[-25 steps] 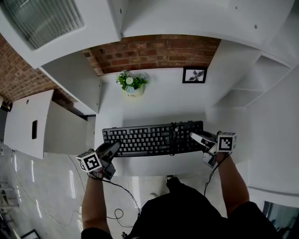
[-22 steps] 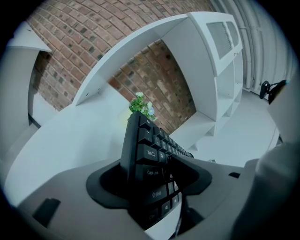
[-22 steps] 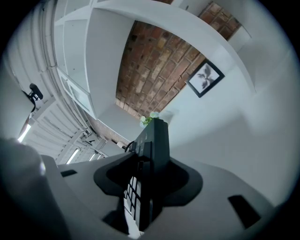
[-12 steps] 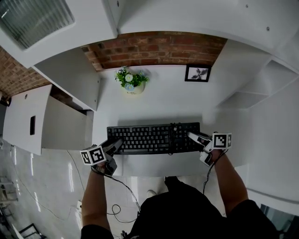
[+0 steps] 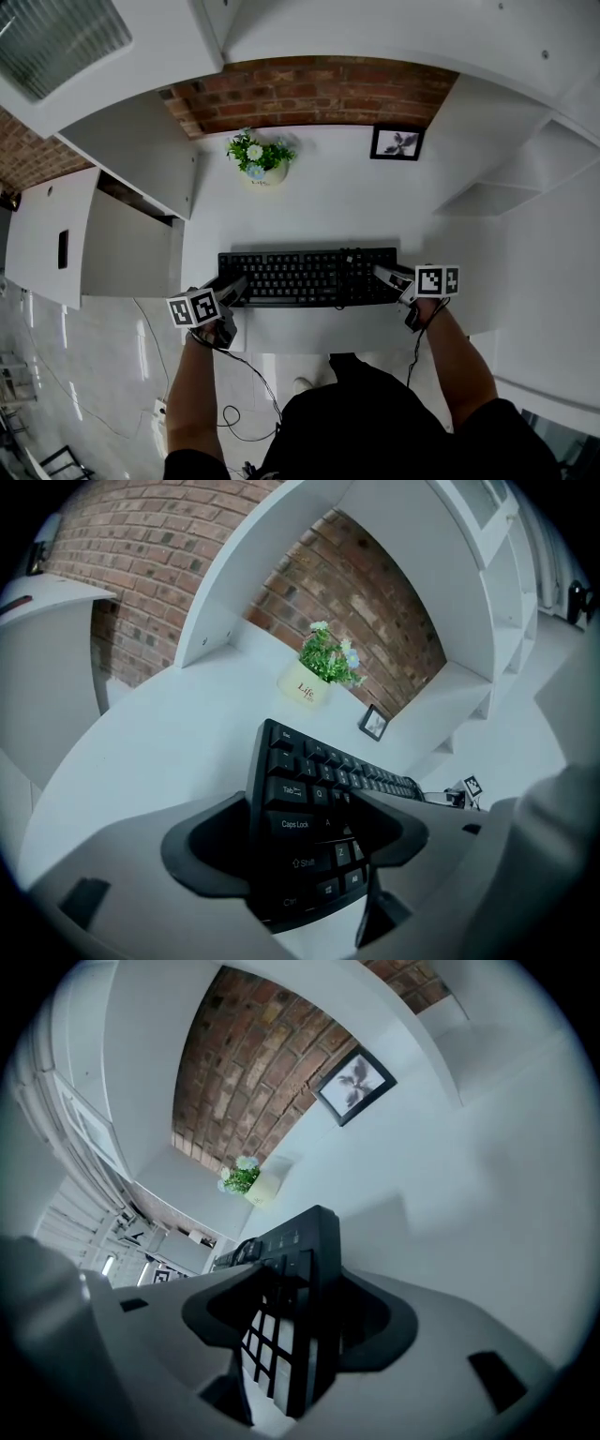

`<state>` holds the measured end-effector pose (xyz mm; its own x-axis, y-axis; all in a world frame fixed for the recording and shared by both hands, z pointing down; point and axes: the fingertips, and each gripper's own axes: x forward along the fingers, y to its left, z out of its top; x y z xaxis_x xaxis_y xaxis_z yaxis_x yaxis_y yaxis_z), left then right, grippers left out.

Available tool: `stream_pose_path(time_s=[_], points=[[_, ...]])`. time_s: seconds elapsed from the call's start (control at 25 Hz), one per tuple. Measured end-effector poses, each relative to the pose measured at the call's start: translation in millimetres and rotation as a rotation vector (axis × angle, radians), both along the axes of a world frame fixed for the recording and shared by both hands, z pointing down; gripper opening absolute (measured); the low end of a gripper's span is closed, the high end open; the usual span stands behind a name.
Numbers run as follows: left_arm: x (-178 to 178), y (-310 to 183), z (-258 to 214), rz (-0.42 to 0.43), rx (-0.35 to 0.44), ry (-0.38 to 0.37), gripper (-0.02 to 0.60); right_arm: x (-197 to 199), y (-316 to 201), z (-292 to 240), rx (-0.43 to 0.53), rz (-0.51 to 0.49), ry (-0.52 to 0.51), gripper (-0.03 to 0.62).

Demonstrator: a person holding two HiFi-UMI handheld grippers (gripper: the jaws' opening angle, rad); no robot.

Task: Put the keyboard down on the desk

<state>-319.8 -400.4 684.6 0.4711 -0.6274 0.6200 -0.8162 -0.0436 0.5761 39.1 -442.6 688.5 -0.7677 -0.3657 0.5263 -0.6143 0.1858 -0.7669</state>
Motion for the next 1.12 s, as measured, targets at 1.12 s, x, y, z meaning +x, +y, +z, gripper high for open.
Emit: stream_pose_path(time_s=[1.12], points=[[-1,12,-26,0.008,0.107,-0.453,0.345,22,7,16,0.162,-0.040,0.469,0.272]])
